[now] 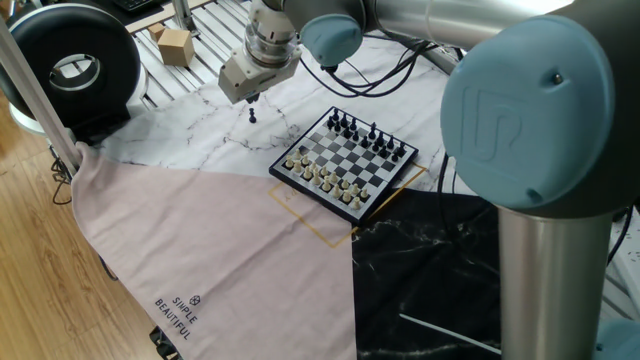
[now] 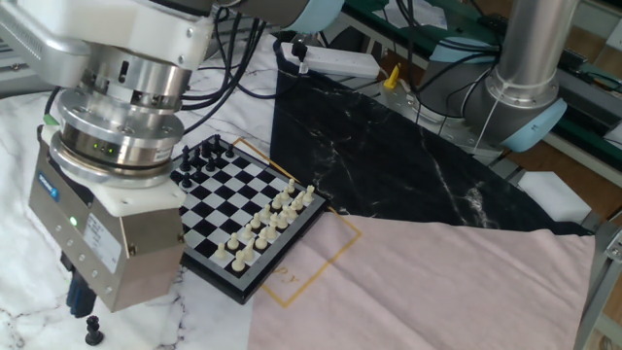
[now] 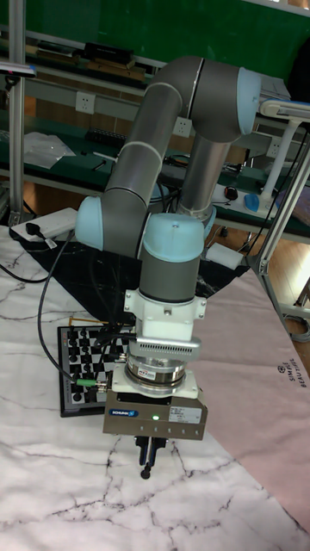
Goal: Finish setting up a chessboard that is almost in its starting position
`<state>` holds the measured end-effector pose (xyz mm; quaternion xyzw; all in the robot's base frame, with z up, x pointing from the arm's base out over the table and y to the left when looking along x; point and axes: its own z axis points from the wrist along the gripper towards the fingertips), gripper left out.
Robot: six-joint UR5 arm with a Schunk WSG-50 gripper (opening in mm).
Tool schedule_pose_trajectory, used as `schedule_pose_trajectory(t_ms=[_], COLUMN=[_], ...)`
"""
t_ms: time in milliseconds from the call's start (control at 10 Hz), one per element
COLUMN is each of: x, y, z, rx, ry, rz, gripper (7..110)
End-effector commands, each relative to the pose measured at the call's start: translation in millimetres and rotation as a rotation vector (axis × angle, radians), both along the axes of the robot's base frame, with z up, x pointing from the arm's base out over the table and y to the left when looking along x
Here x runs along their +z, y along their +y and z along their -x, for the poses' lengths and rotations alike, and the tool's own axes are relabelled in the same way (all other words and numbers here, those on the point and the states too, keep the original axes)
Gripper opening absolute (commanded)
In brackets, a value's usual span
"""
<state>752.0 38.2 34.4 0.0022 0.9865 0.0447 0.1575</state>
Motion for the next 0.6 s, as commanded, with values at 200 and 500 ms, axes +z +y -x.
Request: schedule_pose_trajectory(t_ms=[200,500], x=[-0.3,-7.7], y=[7.1,9.4], z=[5.0,12.5], rx=[-0.01,-0.006], ry=[-0.023,-0.006], rz=[-0.041,-0.021], gripper=[7,7])
